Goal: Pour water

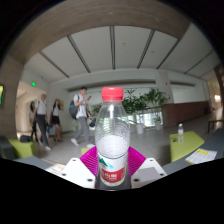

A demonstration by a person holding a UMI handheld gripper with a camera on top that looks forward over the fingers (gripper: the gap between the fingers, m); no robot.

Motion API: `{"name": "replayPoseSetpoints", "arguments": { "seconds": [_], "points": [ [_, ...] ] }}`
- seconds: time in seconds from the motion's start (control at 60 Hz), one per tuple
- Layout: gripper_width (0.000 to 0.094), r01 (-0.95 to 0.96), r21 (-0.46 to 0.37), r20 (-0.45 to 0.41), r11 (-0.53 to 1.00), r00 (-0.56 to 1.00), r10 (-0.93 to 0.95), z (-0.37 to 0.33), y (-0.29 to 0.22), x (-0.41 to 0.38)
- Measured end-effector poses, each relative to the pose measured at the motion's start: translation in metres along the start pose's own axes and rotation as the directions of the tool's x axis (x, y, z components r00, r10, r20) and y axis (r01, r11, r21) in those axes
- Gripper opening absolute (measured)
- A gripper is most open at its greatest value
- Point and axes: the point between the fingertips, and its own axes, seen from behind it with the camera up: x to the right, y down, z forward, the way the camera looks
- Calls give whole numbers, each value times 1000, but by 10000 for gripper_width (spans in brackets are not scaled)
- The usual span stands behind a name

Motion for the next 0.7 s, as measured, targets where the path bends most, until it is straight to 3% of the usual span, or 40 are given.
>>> {"name": "replayPoseSetpoints", "arguments": {
  "seconds": [0.167, 0.4, 0.517, 0.617, 0.7],
  "points": [
    [345, 126, -164, -71, 979, 988, -139, 21, 82, 60],
    [346, 133, -383, -71, 914, 982, -173, 31, 200, 97],
    [345, 139, -426, -79, 894, 979, -190, 31, 228, 107],
    [356, 115, -410, -93, 905, 982, -167, 28, 228, 110],
    [459, 95, -414, -106, 905, 983, -152, 26, 229, 108]
  ]
}}
